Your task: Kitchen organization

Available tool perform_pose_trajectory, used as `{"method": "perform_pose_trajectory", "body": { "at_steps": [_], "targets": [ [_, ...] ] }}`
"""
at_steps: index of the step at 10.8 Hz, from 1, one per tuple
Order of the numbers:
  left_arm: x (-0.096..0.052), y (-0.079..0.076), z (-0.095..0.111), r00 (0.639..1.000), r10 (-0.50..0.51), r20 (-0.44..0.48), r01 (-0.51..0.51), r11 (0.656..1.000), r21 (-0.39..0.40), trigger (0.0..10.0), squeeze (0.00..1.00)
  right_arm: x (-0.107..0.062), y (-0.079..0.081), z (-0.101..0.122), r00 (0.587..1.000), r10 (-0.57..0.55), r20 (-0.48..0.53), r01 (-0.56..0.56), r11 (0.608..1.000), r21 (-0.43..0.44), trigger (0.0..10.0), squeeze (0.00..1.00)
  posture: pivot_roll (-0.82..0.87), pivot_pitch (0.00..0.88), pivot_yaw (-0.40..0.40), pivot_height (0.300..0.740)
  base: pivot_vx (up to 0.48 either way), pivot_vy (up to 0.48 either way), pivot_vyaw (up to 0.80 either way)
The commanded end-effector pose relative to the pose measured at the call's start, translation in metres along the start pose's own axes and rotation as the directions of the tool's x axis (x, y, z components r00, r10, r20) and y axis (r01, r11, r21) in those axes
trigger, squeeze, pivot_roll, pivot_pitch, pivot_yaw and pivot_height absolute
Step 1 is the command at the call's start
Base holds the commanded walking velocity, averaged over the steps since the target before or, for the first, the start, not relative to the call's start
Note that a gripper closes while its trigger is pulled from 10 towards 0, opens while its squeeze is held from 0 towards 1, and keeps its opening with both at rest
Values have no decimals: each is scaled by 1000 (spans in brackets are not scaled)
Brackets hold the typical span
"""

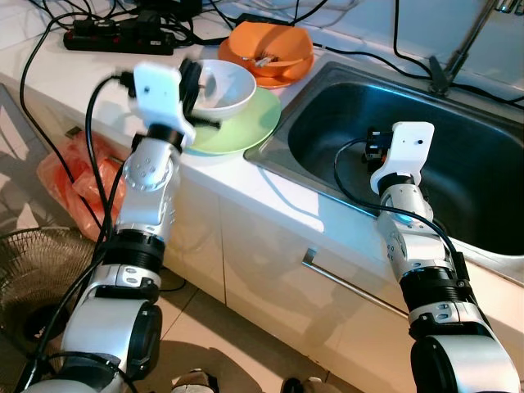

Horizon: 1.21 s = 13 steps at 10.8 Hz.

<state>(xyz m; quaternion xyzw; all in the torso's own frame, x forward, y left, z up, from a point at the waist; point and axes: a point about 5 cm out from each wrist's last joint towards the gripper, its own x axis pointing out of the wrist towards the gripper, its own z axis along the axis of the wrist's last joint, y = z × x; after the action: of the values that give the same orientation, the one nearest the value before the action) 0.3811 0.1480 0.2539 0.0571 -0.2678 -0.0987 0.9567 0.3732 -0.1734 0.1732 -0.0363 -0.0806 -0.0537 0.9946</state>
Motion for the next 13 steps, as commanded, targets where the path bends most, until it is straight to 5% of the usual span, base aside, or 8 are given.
{"method": "perform_pose_trajectory", "body": {
  "at_steps": [1, 4, 6, 7, 8, 10, 13],
  "targets": [
    [7, -5, 14, 998, -26, 60, 25, 1000, 19, 0, 0, 1, -4, 2, 1000, -17, 11, 17, 1000, -3, 10000, 0, 64, 77, -64, 740, 0, 0, 0],
    [12, -16, 43, 983, -82, 166, 67, 993, 96, 0, 0, 1, -4, 2, 1000, -23, 19, 23, 1000, 3, 10000, 0, 63, 76, -58, 740, 0, 0, 0],
    [16, -23, 65, 959, -135, 248, 72, 967, 245, 0, 0, 0, -3, 2, 999, -28, 25, 28, 1000, 9, 10000, 0, 67, 82, -55, 740, 0, 0, 0],
    [17, -30, 72, 950, -157, 268, 93, 967, 238, 0, 0, 0, -2, 4, 999, -22, 37, 22, 1000, 13, 10000, 0, 68, 82, -52, 740, 0, 0, 0],
    [17, -40, 76, 943, -183, 278, 133, 973, 190, 10000, 0, 0, -1, 6, 998, -13, 58, 13, 1000, -1, 10000, 0, 68, 82, -52, 740, 0, 0, 0],
    [13, -59, 74, 934, -215, 285, 209, 977, 52, 10000, 0, -2, 5, 8, 995, 56, 87, -55, 998, -21, 10000, 0, 65, 82, -50, 740, 0, 0, 0],
    [8, -77, 66, 931, -268, 247, 298, 950, -92, 10000, 0, -5, 17, 22, 959, 207, 192, -174, 969, -174, 10000, 0, 58, 81, -47, 740, 0, 0, 0]
  ]
}}
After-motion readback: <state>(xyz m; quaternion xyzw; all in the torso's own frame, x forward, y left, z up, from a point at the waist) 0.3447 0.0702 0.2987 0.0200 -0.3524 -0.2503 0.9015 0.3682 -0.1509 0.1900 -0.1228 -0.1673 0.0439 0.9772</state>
